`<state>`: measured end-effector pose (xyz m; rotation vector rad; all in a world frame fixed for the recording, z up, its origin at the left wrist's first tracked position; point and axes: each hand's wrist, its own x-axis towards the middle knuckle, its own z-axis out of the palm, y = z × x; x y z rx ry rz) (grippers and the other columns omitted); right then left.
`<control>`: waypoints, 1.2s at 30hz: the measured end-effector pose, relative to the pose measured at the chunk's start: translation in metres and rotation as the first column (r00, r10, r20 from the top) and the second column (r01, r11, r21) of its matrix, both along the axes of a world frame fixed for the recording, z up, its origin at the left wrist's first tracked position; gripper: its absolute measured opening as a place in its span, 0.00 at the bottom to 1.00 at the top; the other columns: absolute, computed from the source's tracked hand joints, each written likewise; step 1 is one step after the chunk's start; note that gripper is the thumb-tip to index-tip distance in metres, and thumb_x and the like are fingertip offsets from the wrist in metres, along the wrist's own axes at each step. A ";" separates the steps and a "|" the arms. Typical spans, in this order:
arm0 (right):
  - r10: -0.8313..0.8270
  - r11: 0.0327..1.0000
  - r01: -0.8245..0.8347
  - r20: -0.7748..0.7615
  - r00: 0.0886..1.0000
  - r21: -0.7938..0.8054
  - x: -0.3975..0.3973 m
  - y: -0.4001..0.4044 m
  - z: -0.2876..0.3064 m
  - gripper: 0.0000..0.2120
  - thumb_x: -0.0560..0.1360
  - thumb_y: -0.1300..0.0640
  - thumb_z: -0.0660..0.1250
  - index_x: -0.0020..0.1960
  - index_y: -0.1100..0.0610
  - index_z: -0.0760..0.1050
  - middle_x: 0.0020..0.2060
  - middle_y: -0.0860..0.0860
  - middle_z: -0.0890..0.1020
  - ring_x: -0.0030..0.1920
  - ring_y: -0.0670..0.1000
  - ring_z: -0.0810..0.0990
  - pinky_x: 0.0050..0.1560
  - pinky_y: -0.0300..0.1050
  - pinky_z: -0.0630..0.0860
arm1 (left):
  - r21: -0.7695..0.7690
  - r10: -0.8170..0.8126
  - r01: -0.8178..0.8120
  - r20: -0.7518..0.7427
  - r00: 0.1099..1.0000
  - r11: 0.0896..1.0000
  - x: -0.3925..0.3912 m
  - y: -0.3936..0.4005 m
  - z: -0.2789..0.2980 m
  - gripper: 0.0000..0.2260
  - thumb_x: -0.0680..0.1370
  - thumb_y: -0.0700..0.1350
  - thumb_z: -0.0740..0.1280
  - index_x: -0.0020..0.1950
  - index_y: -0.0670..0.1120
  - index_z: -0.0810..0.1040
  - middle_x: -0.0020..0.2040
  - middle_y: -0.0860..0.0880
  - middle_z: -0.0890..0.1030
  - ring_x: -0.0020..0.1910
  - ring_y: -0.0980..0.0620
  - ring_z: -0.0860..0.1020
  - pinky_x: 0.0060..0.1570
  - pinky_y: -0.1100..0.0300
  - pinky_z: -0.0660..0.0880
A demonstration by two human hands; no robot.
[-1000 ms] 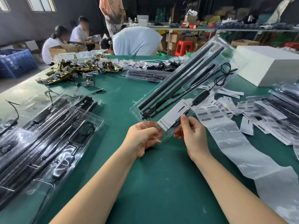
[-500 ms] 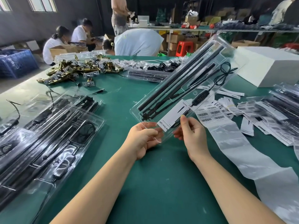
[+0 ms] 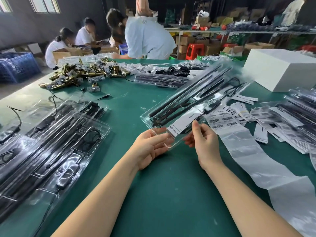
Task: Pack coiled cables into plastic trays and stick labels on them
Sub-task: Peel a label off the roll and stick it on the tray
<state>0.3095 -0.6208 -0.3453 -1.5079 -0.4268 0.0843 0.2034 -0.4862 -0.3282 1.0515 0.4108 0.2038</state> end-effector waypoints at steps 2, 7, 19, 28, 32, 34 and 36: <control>0.052 0.998 -0.047 -0.096 0.994 0.052 0.001 -0.003 0.004 0.18 0.81 0.48 0.61 0.37 0.57 0.71 0.26 0.52 0.80 0.26 0.48 0.78 0.26 0.38 0.73 | -0.098 0.008 -0.005 0.027 1.000 0.995 0.000 0.004 0.000 0.21 0.70 0.51 0.72 0.59 0.43 0.76 0.50 0.44 0.84 0.45 0.48 0.84 0.39 0.58 0.81; 0.309 0.940 -0.222 -0.373 0.875 0.258 0.015 -0.029 0.021 0.16 0.78 0.48 0.63 0.36 0.56 0.70 0.25 0.53 0.76 0.26 0.49 0.74 0.28 0.39 0.72 | -0.333 0.012 0.016 0.080 0.997 0.943 -0.004 0.026 0.002 0.31 0.72 0.64 0.63 0.63 0.41 0.73 0.50 0.41 0.82 0.43 0.46 0.83 0.43 0.54 0.82; 0.123 0.991 -0.126 -0.052 0.991 -0.055 0.005 -0.016 0.014 0.07 0.76 0.46 0.67 0.45 0.47 0.80 0.42 0.53 0.83 0.48 0.60 0.81 0.53 0.57 0.79 | -0.121 0.107 -0.104 0.020 0.994 0.987 -0.005 0.006 0.003 0.18 0.62 0.37 0.74 0.49 0.44 0.75 0.34 0.44 0.83 0.30 0.47 0.82 0.30 0.53 0.79; 0.211 0.970 -0.213 -0.025 0.977 -0.118 0.013 -0.022 0.010 0.09 0.77 0.60 0.67 0.52 0.48 0.82 0.44 0.49 0.86 0.45 0.51 0.84 0.46 0.46 0.81 | -0.058 0.148 -0.148 -0.010 0.989 0.987 -0.005 0.010 0.001 0.11 0.72 0.34 0.71 0.50 0.44 0.73 0.35 0.43 0.83 0.31 0.47 0.83 0.30 0.53 0.79; 0.194 0.972 -0.201 -0.069 0.979 -0.118 0.014 -0.021 0.009 0.03 0.76 0.57 0.69 0.49 0.51 0.81 0.41 0.49 0.86 0.39 0.49 0.84 0.36 0.39 0.80 | -0.026 0.118 -0.117 0.026 0.993 0.993 -0.006 0.009 -0.001 0.12 0.72 0.33 0.70 0.53 0.43 0.74 0.40 0.41 0.84 0.35 0.45 0.83 0.33 0.51 0.80; 0.170 0.975 -0.187 -0.142 0.975 -0.118 0.012 -0.018 0.007 0.06 0.75 0.52 0.70 0.49 0.53 0.79 0.40 0.50 0.85 0.36 0.47 0.82 0.35 0.41 0.78 | -0.011 0.095 -0.094 0.039 0.995 0.995 -0.006 0.009 -0.001 0.15 0.71 0.33 0.70 0.55 0.43 0.75 0.42 0.40 0.84 0.36 0.44 0.83 0.34 0.50 0.80; 0.169 0.965 -0.194 -0.147 0.975 -0.178 0.011 -0.017 0.006 0.12 0.75 0.45 0.69 0.49 0.53 0.77 0.38 0.50 0.83 0.35 0.48 0.80 0.38 0.48 0.77 | -0.014 0.067 -0.067 0.050 0.997 0.998 -0.006 0.009 0.000 0.20 0.67 0.35 0.72 0.57 0.42 0.75 0.44 0.40 0.83 0.37 0.43 0.83 0.35 0.50 0.80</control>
